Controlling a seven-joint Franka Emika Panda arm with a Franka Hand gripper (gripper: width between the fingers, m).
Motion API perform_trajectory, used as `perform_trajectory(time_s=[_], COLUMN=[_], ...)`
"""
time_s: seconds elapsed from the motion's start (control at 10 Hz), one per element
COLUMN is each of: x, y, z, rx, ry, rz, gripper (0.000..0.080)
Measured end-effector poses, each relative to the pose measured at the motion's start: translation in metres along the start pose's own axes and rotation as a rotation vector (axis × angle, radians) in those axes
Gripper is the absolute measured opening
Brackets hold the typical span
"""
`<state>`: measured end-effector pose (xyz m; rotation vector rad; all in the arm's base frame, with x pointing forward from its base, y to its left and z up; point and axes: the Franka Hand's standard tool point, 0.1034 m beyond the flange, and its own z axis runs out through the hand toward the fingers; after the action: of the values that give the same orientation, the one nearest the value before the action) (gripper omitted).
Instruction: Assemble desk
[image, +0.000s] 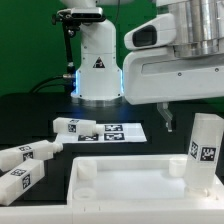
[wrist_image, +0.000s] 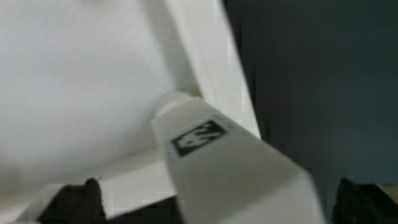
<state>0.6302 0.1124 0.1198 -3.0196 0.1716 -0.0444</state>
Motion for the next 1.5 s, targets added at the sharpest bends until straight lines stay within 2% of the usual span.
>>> perform_trajectory(time_s=[0.1,0.2,0.3,0.4,0.5,0.6,0.8,1.0,1.1,1.2,1.3,1.5], x=[0.002,0.003,0.003,0.002,0.003,0.003,0.004,0.005,0.004,0.004,0.005,0.004], y=[0.001,-0.001,0.0,-0.001,0.0,0.002,0.001,0.0,-0.003,-0.007,-0.006,-0.01], z=[0.004,0.004,0.004,0.004,0.004,0.004,0.004,0.005,0.006,0.007,0.007,0.007], rx=[-0.015,-0.008,-0.009,-0.004,-0.006,-0.007,-0.002,0.009,0.021,0.044,0.064,0.075], ry=[-0.01,-0.008,-0.008,-0.009,-0.009,-0.008,-0.004,0.007,0.001,-0.006,-0.018,-0.034], rz=[-0.109,-0.024,-0.034,0.022,0.085,0.129,0.306,0.629,0.873,1.1,1.134,1.275], gripper=[0.0649,0.0638,0.0512,0.0512,0.0344,0.0291,0.0291,0.0291,0.029,0.029,0.029,0.029])
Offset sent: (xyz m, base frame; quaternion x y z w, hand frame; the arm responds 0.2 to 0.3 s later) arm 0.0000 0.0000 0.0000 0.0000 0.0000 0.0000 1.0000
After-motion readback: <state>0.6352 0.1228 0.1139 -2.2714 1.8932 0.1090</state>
